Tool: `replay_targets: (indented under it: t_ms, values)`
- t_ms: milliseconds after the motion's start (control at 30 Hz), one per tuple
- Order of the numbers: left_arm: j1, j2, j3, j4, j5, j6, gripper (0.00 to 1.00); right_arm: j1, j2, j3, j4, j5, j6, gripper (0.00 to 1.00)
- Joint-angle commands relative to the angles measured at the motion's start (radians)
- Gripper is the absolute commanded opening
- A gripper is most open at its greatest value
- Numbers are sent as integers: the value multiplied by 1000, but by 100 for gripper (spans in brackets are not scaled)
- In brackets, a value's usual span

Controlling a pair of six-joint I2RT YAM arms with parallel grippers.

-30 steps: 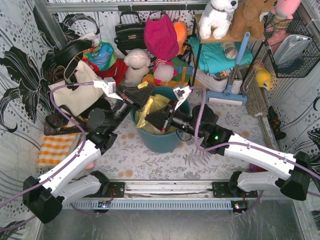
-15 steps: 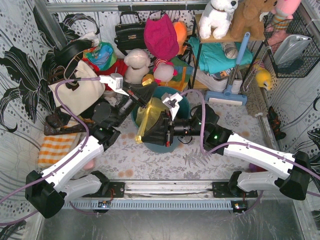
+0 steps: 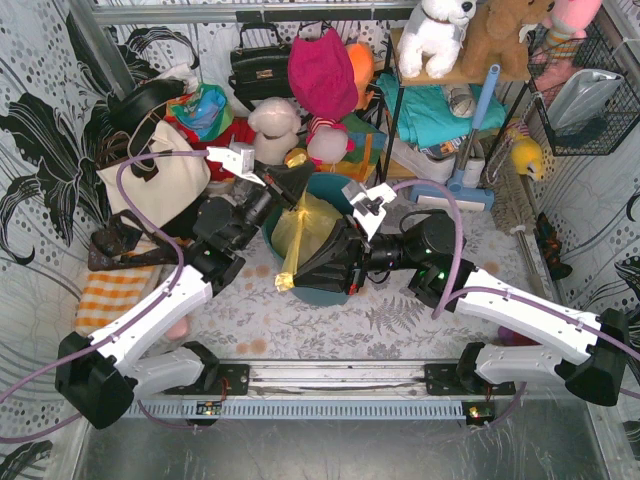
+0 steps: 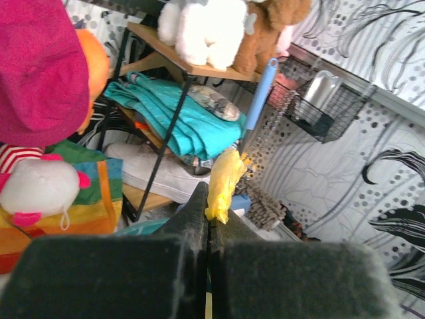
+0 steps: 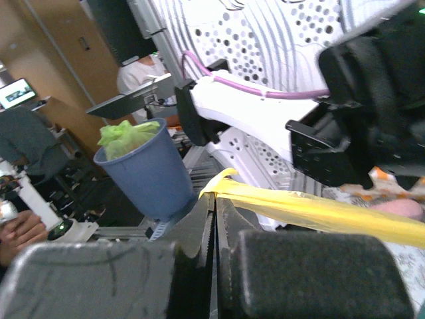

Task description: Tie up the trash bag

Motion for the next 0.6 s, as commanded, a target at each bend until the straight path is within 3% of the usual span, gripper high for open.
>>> replay_targets:
  t_ms: [0, 167, 400, 500, 567]
  values:
    - [59, 66, 65, -47, -95, 54, 0, 12, -28, -8, 160, -176, 70, 0]
    - [107, 145, 115, -56, -69, 53, 0, 11, -33, -61, 124, -239, 122, 0]
    - [157, 278, 209, -88, -42, 45, 0, 11, -25, -272, 304, -330, 358, 0]
    - [171, 298, 225, -90, 4, 33, 0, 11, -38, -319, 254, -315, 346, 0]
    - [171, 294, 219, -77, 44, 29, 0, 5, -88, -306, 94, -251, 238, 0]
